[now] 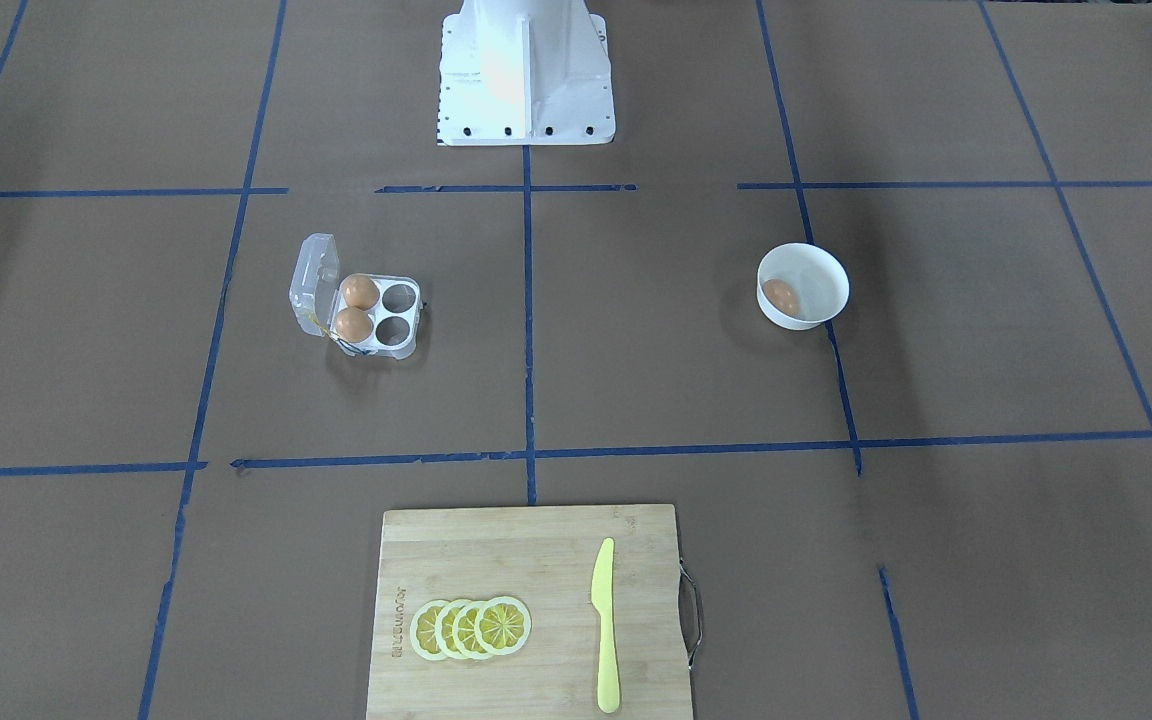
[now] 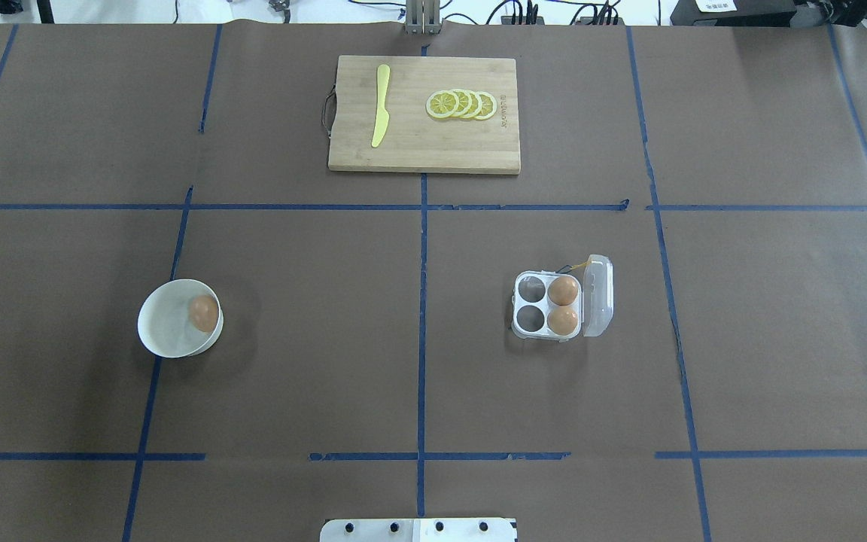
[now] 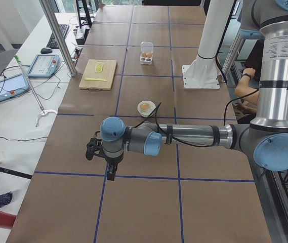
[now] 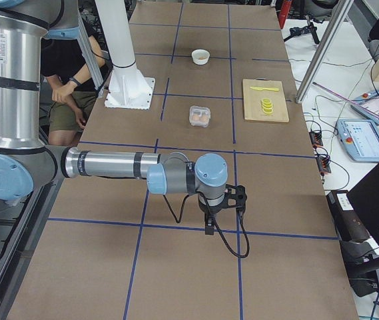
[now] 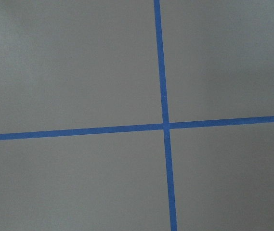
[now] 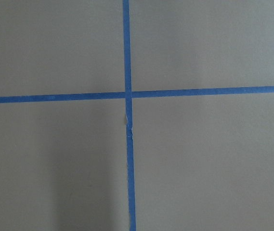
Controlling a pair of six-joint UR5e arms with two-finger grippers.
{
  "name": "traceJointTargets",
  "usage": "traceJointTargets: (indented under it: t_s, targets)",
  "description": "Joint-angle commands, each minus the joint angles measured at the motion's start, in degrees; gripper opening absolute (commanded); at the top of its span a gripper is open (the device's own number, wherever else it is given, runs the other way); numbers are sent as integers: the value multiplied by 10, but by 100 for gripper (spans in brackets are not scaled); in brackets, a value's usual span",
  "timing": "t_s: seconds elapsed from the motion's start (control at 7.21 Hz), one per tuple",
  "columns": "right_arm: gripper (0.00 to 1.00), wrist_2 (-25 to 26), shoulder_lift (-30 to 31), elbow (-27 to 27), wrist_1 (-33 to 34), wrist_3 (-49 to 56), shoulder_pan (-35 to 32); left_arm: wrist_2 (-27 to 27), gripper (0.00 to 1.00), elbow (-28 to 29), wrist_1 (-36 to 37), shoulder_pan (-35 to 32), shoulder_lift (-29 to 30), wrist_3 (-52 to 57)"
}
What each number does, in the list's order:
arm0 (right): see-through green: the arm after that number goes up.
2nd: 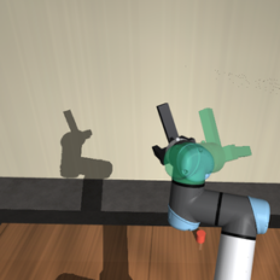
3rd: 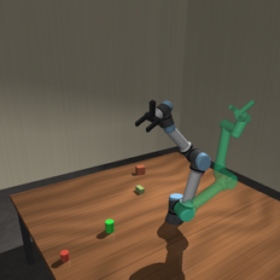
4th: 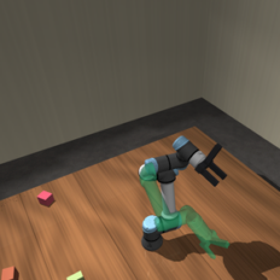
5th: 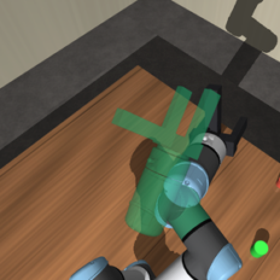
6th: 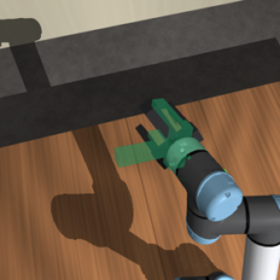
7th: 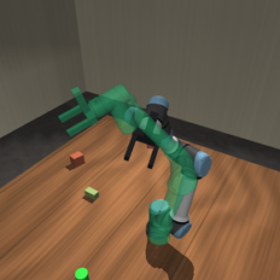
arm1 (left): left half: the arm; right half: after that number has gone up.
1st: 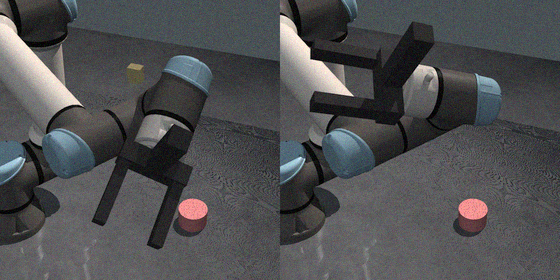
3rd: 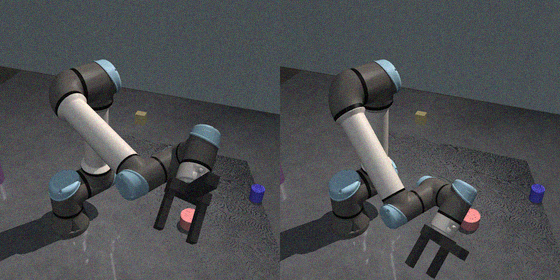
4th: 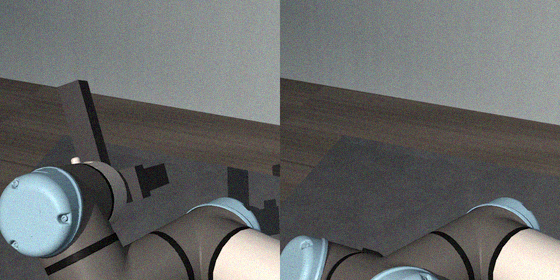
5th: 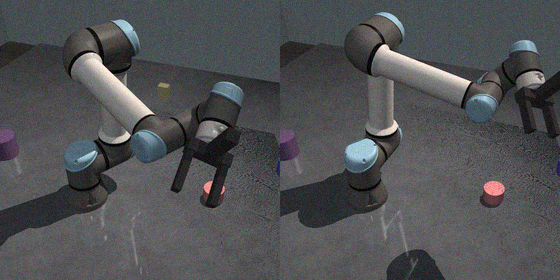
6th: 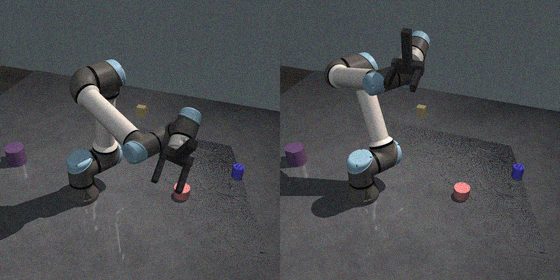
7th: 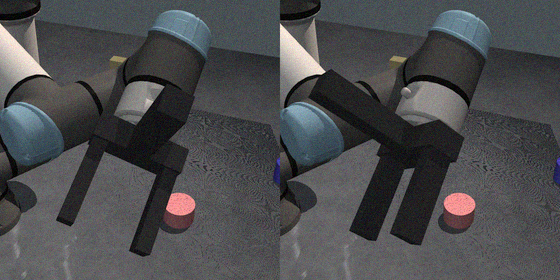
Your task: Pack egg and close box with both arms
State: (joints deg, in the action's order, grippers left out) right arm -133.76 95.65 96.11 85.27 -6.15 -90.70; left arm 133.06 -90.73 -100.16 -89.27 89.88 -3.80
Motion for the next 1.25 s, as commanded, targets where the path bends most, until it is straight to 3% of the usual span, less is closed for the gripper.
traceJointTargets:
  t_s: [0.0,0.28,0.55,1.11]
  targets:
    - [100,0,1,3,0,0,0,1,100,-8,-10,1,-2,0]
    - [100,-10,-2,8,1,-1,0,1,100,-16,-34,4,2,-7]
    - [100,-10,-9,15,0,-2,3,1,100,-44,-108,45,2,-9]
    - [100,-17,-14,18,-5,-8,5,-17,100,-217,-119,271,13,-431]
